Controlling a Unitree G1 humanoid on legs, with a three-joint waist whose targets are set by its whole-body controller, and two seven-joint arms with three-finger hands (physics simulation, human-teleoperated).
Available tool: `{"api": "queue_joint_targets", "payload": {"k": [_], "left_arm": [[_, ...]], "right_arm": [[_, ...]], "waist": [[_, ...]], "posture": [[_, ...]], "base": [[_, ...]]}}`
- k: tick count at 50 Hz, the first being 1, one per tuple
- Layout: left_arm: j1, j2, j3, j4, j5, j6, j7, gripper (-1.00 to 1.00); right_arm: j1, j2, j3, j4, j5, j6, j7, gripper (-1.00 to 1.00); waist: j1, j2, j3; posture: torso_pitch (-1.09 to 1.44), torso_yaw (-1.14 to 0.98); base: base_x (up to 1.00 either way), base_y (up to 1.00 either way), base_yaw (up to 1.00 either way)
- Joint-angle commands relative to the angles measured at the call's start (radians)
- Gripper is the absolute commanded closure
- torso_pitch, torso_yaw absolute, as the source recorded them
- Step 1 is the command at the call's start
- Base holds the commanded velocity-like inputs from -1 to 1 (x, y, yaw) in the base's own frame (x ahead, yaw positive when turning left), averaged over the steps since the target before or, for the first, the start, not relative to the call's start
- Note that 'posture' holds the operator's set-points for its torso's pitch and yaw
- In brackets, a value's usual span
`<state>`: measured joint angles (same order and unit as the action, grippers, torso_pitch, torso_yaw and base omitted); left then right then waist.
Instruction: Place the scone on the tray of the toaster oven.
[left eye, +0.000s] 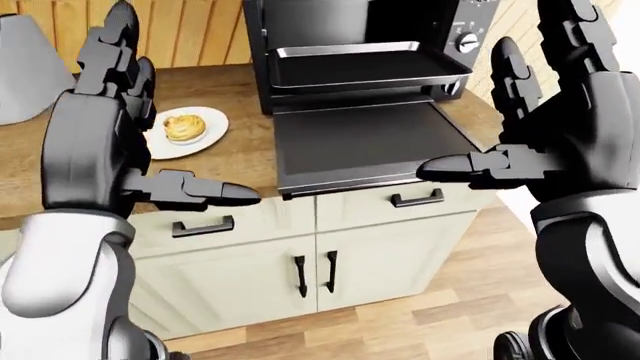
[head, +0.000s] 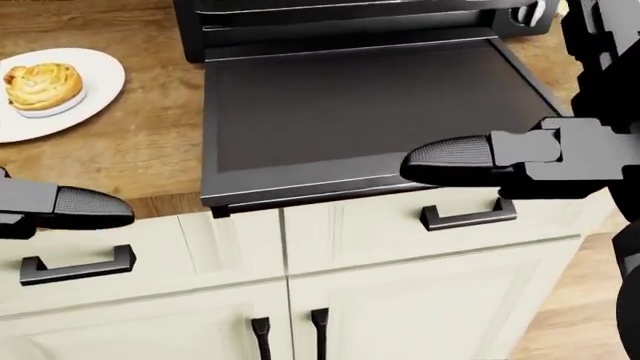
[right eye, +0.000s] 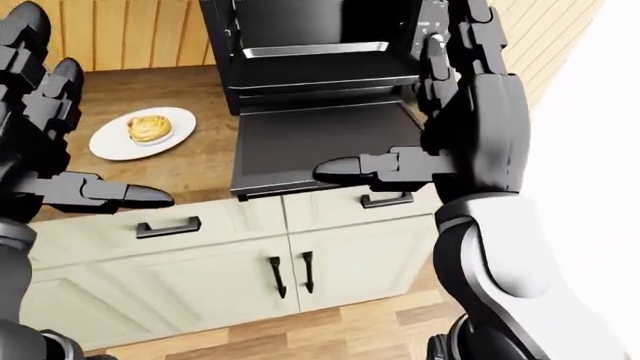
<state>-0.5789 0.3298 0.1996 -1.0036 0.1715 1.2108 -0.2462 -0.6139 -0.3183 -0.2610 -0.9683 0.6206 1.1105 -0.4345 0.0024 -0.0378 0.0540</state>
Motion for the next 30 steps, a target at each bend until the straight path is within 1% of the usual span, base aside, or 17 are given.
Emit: {"api": "queue_joint_targets", "payload": {"k": [1,5,6,8,11,12,13,14,15,16,20,22,23,24,25,26,30], "left_arm": [[-0.021,0.015,0.017,-0.017,0.006,-0.024,0.005,-1.00],[-0.016,0.019,0.020,-0.023,0.008,-0.022,0.003,-1.00],[-0.022,0.021,0.019,-0.023,0.010,-0.020,0.006,-1.00],[-0.026,0.020,0.016,-0.027,0.012,-0.017,0.007,-1.00],[-0.016,0.016,0.018,-0.028,0.013,-0.024,0.008,-1.00],[-0.013,0.014,0.018,-0.029,0.015,-0.027,0.010,-1.00],[-0.011,0.013,0.018,-0.030,0.015,-0.028,0.010,-1.00],[-0.005,0.011,0.016,-0.033,0.015,-0.029,0.010,-1.00],[-0.004,0.011,0.018,-0.034,0.015,-0.028,0.009,-1.00],[-0.005,0.013,0.021,-0.033,0.015,-0.030,0.008,-1.00],[-0.001,0.013,0.021,-0.033,0.016,-0.033,0.008,-1.00],[0.000,0.013,0.020,-0.031,0.017,-0.036,0.008,-1.00],[0.001,0.011,0.020,-0.031,0.018,-0.037,0.009,-1.00],[0.002,0.010,0.018,-0.032,0.018,-0.037,0.010,-1.00],[0.001,0.012,0.018,-0.031,0.019,-0.037,0.009,-1.00],[-0.006,0.013,0.018,-0.028,0.019,-0.035,0.009,-1.00],[-0.017,0.018,0.019,-0.020,0.019,-0.033,0.006,-1.00]], "right_arm": [[-0.055,-0.009,-0.010,0.001,0.005,-0.004,-0.003,-1.00],[-0.013,-0.005,-0.005,-0.022,-0.005,-0.026,0.008,-1.00],[-0.078,-0.010,-0.024,-0.005,0.025,0.024,-0.014,-1.00],[-0.092,-0.015,-0.022,-0.001,0.038,0.032,-0.028,-1.00],[-0.019,-0.013,-0.002,-0.019,0.009,-0.029,-0.008,-1.00],[-0.018,-0.010,-0.002,-0.022,0.009,-0.028,-0.007,-1.00],[-0.015,-0.010,-0.001,-0.024,0.008,-0.029,-0.006,-1.00],[-0.012,-0.009,-0.003,-0.025,0.006,-0.029,-0.003,-1.00],[-0.057,-0.013,-0.024,-0.019,0.034,0.013,-0.018,-1.00],[-0.029,-0.013,-0.016,-0.026,0.025,-0.011,-0.013,-1.00],[-0.012,-0.012,-0.009,-0.030,0.017,-0.025,-0.007,-1.00],[-0.027,-0.014,-0.012,-0.026,0.025,-0.015,-0.016,-1.00],[-0.019,-0.015,-0.010,-0.028,0.023,-0.021,-0.012,-1.00],[-0.015,-0.014,-0.010,-0.029,0.022,-0.022,-0.012,-1.00],[-0.017,-0.013,-0.013,-0.031,0.025,-0.020,-0.012,-1.00],[-0.020,-0.015,-0.013,-0.030,0.025,-0.019,-0.012,-1.00],[-0.086,-0.024,-0.031,-0.009,0.065,0.026,-0.040,-1.00]], "waist": [[0.008,-0.022,-0.018],[0.002,0.007,-0.027],[0.001,0.016,-0.021],[0.000,0.033,-0.024],[-0.007,0.089,-0.033],[-0.010,0.115,-0.057],[0.002,0.077,-0.038],[0.002,0.088,-0.032],[0.002,0.082,-0.029],[0.003,0.076,-0.031],[-0.002,0.033,-0.021],[-0.001,-0.001,-0.022],[-0.003,-0.036,-0.034],[-0.012,0.002,-0.026],[-0.006,-0.016,-0.028],[-0.006,-0.018,-0.033],[-0.005,0.006,-0.033]], "posture": [[0.00,0.00],[0.00,0.00],[0.00,0.00],[0.00,0.00],[0.00,0.00],[0.00,0.00],[0.00,0.00],[0.00,0.00],[0.00,0.00],[0.00,0.00],[0.00,0.00],[0.00,0.00],[0.00,0.00],[0.00,0.00],[0.00,0.00],[0.00,0.00],[0.00,0.00]], "base": [[0.09,0.05,0.00],[0.05,0.05,0.00],[0.01,0.08,0.00],[0.00,0.09,0.00],[0.00,0.13,0.00],[0.00,0.19,0.00],[0.01,0.20,0.00],[0.00,0.20,0.00],[0.01,0.18,0.00],[0.00,0.20,0.00],[0.00,0.20,0.00],[0.00,0.20,0.00],[0.00,0.19,0.00],[0.00,0.20,0.00],[0.00,0.19,0.00],[0.00,0.21,0.00],[0.00,0.20,0.00]]}}
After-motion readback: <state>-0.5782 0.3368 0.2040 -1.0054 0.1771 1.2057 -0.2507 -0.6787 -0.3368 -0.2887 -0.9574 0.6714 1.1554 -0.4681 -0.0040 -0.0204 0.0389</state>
